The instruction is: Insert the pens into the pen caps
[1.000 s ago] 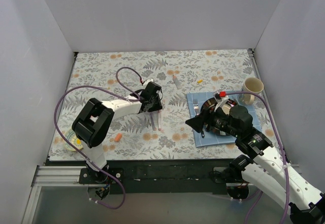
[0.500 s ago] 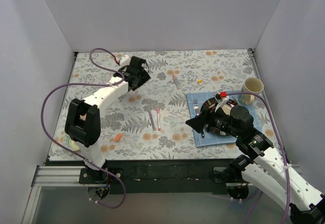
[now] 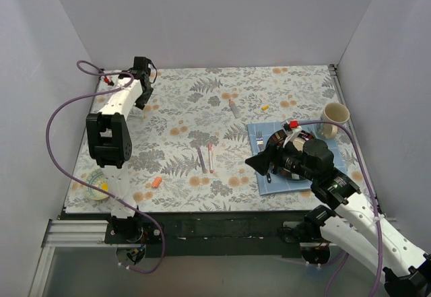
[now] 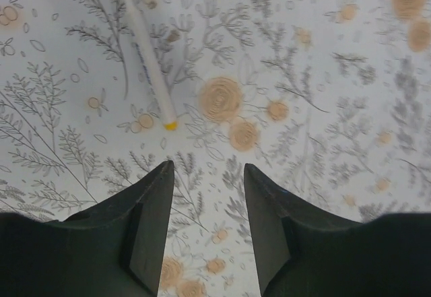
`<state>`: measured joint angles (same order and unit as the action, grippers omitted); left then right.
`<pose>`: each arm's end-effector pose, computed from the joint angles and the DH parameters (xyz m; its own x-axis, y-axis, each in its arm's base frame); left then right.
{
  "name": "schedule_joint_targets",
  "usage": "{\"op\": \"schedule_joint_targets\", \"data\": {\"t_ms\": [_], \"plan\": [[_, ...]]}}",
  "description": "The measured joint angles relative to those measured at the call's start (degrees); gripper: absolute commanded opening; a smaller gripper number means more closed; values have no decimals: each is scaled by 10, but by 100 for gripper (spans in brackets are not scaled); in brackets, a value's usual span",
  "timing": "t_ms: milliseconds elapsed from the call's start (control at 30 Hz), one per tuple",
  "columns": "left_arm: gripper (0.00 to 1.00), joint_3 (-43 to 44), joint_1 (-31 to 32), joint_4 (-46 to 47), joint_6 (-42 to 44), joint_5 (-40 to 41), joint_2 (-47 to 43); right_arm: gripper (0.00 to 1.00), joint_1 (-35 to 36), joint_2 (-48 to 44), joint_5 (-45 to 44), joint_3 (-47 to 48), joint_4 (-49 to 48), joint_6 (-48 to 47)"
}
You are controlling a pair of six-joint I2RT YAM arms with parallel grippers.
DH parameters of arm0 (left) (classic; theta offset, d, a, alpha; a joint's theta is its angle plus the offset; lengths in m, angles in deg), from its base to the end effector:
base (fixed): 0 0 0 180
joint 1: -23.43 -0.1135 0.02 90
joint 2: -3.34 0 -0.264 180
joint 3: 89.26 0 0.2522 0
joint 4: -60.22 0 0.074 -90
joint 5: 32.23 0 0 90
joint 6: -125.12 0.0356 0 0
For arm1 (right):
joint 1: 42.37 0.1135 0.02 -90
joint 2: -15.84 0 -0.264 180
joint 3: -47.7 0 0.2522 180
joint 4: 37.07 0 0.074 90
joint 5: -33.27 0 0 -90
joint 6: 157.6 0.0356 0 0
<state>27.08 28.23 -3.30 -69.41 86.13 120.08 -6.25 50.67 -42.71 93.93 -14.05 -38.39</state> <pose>0.4372 -0.0197 0.2529 0.3547 -0.8846 -0.3027 -0.8327 -0.1516 -0.5326 0.1216 0.0994 0.2923 -0.5147 0.2106 -0.8311 -0.5871 0.6199 0.5206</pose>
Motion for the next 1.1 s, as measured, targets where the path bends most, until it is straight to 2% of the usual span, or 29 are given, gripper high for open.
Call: {"op": "schedule_joint_targets", "data": {"t_ms": [133, 333, 833, 967, 1033, 1067, 1100], "plan": [[43, 14, -21, -38, -14, 2, 61, 78, 0, 10, 0, 0, -4, -7], [42, 14, -45, -64, -25, 9, 90, 78, 0, 20, -4, 0, -5, -14], [43, -17, -48, 19, 15, -4, 100, 78, 0, 40, -4, 0, -17, -27], [34, -17, -47, 21, 16, 3, 111, 77, 0, 40, -4, 0, -17, -29], [22, -18, -47, 17, 15, 9, 111, 77, 0, 38, -4, 0, -17, -29], [11, -20, -47, 16, 14, 12, 111, 77, 0, 37, -3, 0, -17, -29], [8, -24, -47, 15, 12, 15, 110, 77, 0, 35, -4, 0, -17, -29]]}}
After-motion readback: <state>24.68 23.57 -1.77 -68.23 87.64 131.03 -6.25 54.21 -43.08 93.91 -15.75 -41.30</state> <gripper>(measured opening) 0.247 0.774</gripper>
